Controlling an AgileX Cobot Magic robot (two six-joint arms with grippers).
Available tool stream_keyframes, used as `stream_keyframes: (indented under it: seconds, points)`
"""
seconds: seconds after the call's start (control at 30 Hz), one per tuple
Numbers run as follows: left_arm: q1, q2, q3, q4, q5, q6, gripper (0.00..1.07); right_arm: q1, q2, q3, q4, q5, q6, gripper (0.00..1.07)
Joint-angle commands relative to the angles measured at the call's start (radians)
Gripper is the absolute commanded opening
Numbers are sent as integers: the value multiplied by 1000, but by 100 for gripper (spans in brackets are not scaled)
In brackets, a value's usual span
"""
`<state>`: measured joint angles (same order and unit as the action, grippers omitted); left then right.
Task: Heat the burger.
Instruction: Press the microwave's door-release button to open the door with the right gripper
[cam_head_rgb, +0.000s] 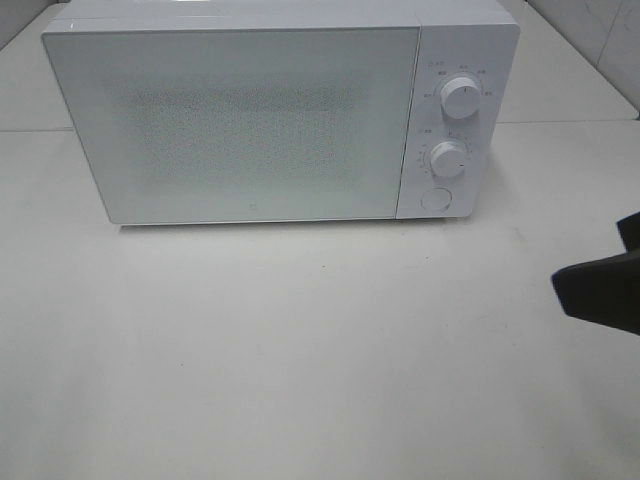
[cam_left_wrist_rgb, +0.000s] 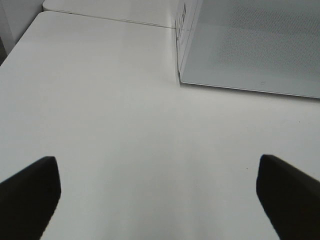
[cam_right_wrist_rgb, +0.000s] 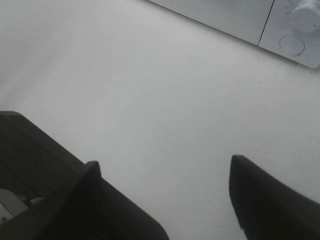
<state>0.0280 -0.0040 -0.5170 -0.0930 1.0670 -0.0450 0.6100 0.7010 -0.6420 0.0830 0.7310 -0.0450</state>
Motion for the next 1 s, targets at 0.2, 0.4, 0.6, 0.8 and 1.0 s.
stream_keyframes:
  seconds: [0.2,0.4,0.6,0.8,1.0]
  points:
    - [1,-7,0,-7,-2,-5,101,-82,-183,20,-27,61,45,70]
    - [1,-7,0,-7,-2,-5,101,-271,-352,66,-30,71,45,70]
    - [1,-7,0,-7,-2,-5,101,-400,-525,111,-31,84,100,70]
    - [1,-7,0,-7,-2,-5,101,-458,-649,132,-31,91,102,70]
    - [1,-7,0,-7,-2,-5,101,-508,-708,132,-30,106,124,70]
